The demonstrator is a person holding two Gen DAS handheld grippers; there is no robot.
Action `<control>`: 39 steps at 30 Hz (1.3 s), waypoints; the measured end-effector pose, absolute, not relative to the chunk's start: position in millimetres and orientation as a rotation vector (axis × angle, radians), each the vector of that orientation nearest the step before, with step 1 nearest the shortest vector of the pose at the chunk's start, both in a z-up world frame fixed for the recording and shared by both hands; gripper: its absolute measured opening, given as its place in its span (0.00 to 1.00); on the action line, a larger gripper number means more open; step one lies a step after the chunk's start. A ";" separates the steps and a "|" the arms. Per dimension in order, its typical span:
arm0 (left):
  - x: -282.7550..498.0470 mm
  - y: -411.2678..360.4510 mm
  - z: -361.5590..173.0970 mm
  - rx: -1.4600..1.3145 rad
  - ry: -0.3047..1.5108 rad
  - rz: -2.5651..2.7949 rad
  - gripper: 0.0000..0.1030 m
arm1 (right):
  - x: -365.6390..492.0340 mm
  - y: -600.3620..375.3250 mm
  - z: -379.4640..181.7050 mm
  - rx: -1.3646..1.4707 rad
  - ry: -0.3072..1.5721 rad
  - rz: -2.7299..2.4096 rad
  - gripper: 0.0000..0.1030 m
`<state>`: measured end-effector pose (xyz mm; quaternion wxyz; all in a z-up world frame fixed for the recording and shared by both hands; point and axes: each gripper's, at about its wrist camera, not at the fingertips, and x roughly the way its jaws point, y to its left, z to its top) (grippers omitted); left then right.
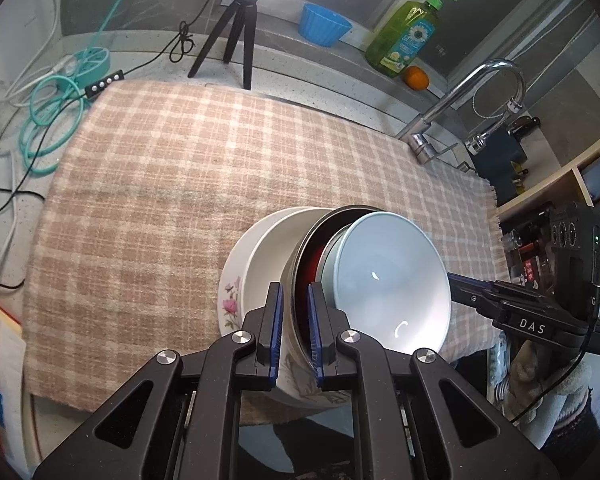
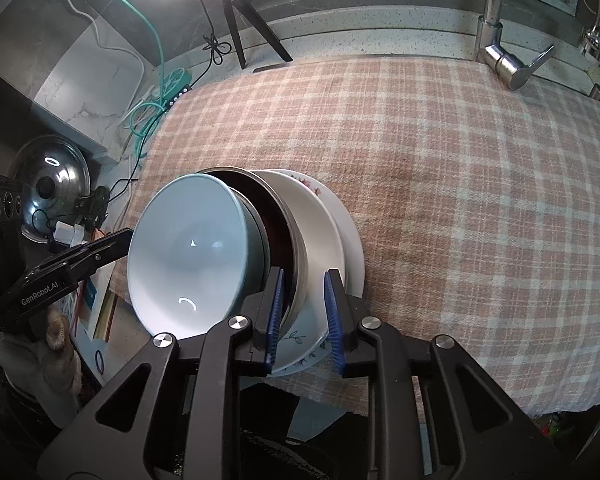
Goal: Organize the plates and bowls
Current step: 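Grasp the nested bowl stack rim with the right gripper and carry it onto the plates, then open the right gripper and withdraw it from the stacked dishes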
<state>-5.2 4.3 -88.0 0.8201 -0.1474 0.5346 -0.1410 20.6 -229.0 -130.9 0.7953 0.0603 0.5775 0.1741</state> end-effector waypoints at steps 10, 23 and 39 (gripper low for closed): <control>-13.5 1.5 -74.6 -0.283 1.088 -0.286 0.11 | 11.5 -239.2 -116.6 0.130 1.188 0.347 0.21; -34.2 -13.8 -48.4 -0.151 0.996 -0.271 0.25 | -12.7 -244.6 -93.4 0.087 1.076 0.302 0.30; -80.0 -23.8 -15.2 0.004 0.827 -0.163 0.71 | -68.4 -256.9 -42.4 0.001 0.805 0.259 0.74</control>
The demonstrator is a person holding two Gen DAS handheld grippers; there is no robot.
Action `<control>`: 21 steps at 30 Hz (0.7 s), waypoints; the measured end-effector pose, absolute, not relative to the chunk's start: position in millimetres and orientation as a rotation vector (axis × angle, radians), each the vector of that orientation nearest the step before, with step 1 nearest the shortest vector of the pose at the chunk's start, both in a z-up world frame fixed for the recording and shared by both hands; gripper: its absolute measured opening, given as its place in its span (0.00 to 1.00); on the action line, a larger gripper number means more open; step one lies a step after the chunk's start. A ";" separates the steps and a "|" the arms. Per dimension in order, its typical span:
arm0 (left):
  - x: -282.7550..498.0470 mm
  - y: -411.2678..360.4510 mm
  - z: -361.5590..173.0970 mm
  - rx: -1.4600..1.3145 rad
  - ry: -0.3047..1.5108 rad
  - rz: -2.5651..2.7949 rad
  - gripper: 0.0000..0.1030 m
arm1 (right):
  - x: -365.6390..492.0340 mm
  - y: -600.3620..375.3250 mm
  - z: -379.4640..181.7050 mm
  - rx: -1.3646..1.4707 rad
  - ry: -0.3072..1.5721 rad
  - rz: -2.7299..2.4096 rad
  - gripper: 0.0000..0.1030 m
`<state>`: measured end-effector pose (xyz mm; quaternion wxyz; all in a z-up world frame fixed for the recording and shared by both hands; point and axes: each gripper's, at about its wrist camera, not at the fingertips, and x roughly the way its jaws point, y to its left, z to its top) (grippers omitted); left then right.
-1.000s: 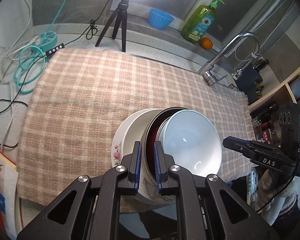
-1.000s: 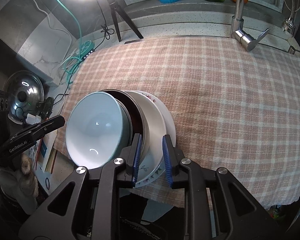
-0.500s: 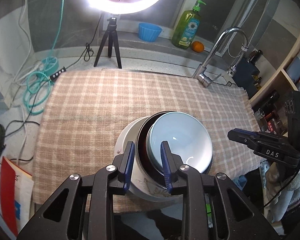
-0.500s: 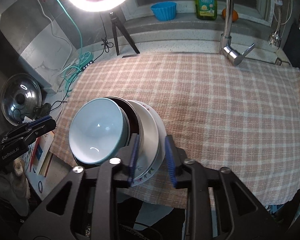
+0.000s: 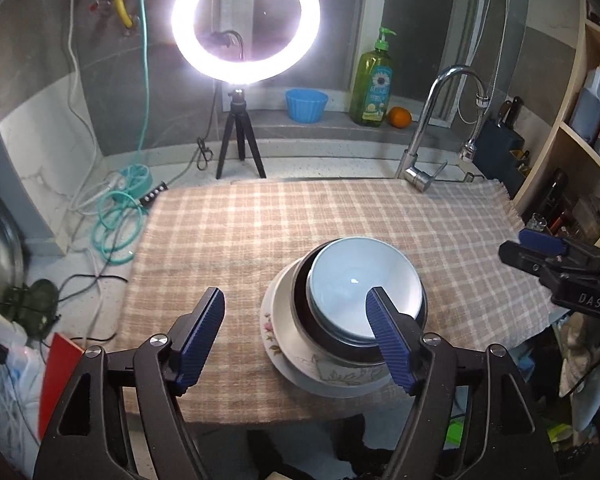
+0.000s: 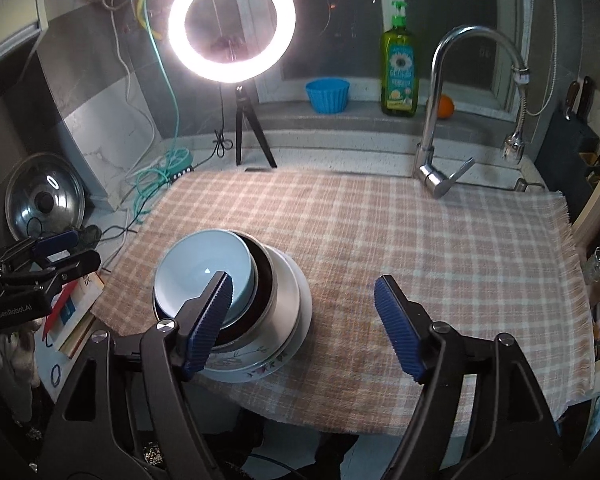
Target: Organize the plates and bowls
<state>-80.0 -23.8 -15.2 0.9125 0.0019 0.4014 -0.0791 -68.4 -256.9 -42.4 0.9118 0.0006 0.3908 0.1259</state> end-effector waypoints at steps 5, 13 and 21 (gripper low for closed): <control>-87.4 -25.2 -6.1 0.001 0.796 -0.145 0.71 | -74.8 -261.5 -36.8 0.027 0.780 0.248 0.78; -91.8 -27.4 1.7 0.005 0.771 -0.136 0.71 | -78.6 -260.1 -32.1 0.032 0.757 0.253 0.78; -93.6 -31.1 4.8 0.010 0.754 -0.129 0.72 | -77.4 -255.3 -31.4 0.022 0.751 0.255 0.78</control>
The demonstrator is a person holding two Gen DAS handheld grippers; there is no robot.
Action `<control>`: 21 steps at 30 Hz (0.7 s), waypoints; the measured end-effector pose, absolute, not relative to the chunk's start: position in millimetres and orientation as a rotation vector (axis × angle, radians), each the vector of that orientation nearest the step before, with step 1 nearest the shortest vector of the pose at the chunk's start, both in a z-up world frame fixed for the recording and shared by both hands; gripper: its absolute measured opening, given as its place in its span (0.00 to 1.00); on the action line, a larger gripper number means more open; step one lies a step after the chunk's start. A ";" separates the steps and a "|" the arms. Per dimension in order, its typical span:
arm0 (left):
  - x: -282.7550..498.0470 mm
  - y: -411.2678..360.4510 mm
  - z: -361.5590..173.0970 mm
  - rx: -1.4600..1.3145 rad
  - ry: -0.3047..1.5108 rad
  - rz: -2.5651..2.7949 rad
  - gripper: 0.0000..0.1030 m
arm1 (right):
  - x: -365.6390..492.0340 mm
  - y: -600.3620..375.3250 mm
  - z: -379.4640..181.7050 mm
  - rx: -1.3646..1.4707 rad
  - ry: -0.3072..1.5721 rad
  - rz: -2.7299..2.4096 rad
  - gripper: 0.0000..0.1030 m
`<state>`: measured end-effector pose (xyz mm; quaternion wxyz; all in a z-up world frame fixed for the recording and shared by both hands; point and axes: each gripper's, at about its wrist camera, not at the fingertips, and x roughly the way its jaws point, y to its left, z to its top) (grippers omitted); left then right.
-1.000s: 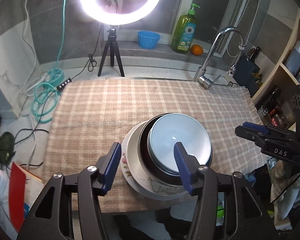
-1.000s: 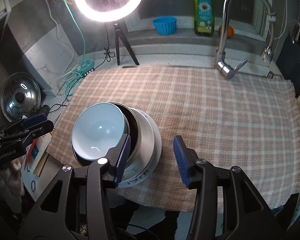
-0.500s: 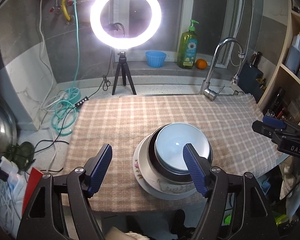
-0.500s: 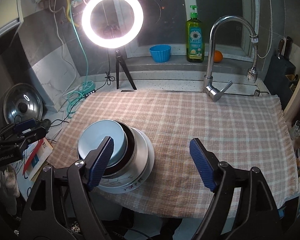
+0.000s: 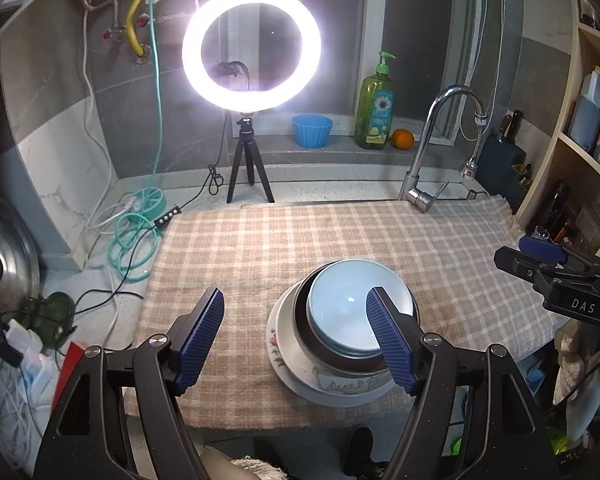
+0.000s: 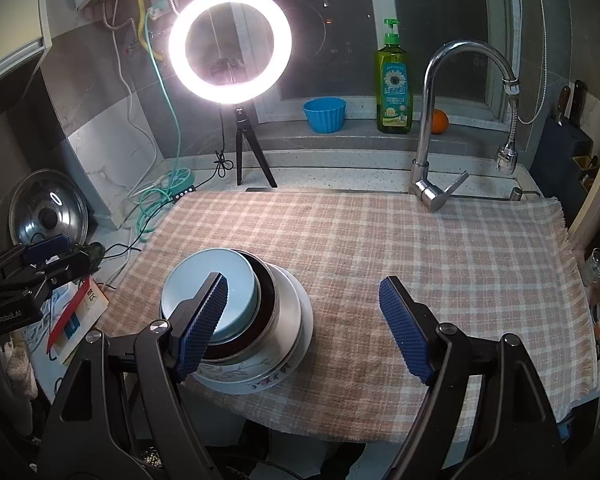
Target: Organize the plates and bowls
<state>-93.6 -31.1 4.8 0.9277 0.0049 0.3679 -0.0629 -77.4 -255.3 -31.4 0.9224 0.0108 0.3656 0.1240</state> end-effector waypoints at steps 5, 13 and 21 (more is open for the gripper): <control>-93.9 -32.3 5.0 0.008 0.752 -0.124 0.72 | -75.7 -257.7 -33.1 0.029 0.760 0.249 0.78; -93.4 -32.1 4.8 0.012 0.749 -0.122 0.72 | -74.5 -259.8 -33.0 0.026 0.758 0.250 0.78; -92.3 -29.9 5.3 0.010 0.750 -0.121 0.72 | -71.7 -256.8 -33.0 0.021 0.769 0.253 0.78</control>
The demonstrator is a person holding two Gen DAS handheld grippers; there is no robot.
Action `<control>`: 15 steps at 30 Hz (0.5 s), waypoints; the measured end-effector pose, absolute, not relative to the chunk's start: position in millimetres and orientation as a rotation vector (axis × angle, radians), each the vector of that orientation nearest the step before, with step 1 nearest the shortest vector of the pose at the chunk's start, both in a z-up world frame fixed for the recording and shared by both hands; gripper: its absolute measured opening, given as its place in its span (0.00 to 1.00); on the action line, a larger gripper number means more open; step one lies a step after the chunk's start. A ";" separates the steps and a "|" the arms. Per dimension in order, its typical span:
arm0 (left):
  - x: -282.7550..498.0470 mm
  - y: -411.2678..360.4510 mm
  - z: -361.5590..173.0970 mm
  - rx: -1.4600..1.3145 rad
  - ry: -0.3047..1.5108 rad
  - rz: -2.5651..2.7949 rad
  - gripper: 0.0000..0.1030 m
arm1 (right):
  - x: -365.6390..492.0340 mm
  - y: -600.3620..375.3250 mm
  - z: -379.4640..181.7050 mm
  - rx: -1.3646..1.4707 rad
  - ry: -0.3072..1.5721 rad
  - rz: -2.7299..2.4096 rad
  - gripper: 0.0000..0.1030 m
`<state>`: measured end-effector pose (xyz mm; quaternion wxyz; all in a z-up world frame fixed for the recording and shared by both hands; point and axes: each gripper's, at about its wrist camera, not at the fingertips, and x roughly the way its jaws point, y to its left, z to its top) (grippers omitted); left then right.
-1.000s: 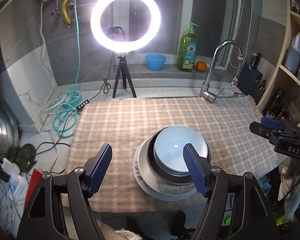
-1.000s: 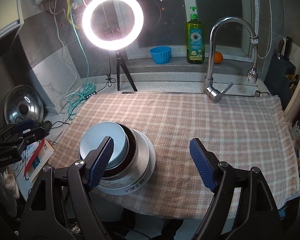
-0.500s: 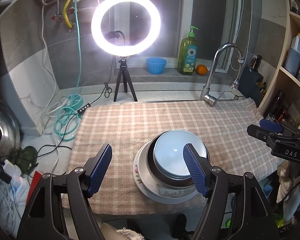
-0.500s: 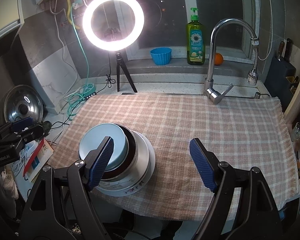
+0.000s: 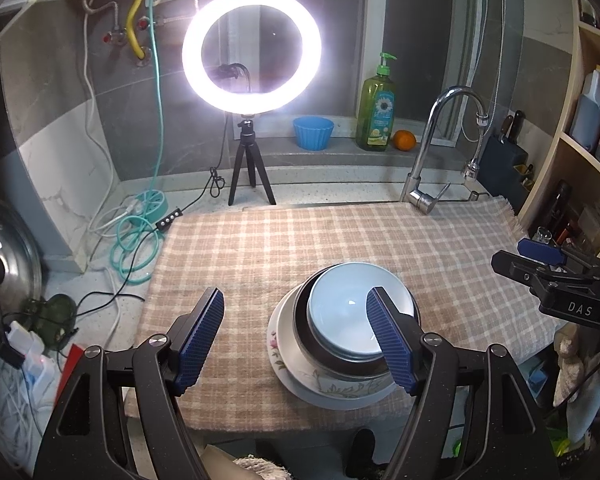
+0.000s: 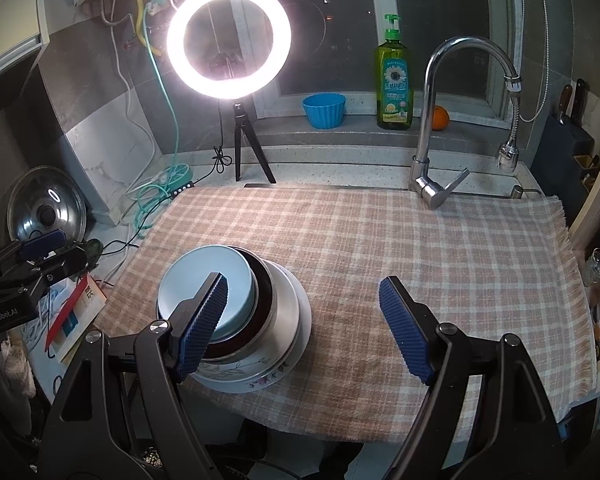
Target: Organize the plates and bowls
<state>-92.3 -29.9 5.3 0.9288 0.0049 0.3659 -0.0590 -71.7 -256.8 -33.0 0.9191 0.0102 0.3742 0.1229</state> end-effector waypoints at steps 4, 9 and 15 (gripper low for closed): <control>-92.2 -30.2 5.2 0.011 0.750 -0.121 0.72 | -71.8 -256.4 -33.2 0.020 0.768 0.251 0.78; -91.8 -29.9 5.7 0.013 0.749 -0.122 0.72 | -71.5 -255.7 -34.0 0.021 0.769 0.252 0.78; -91.3 -30.8 5.0 0.014 0.751 -0.124 0.72 | -71.5 -253.4 -35.6 0.013 0.766 0.254 0.78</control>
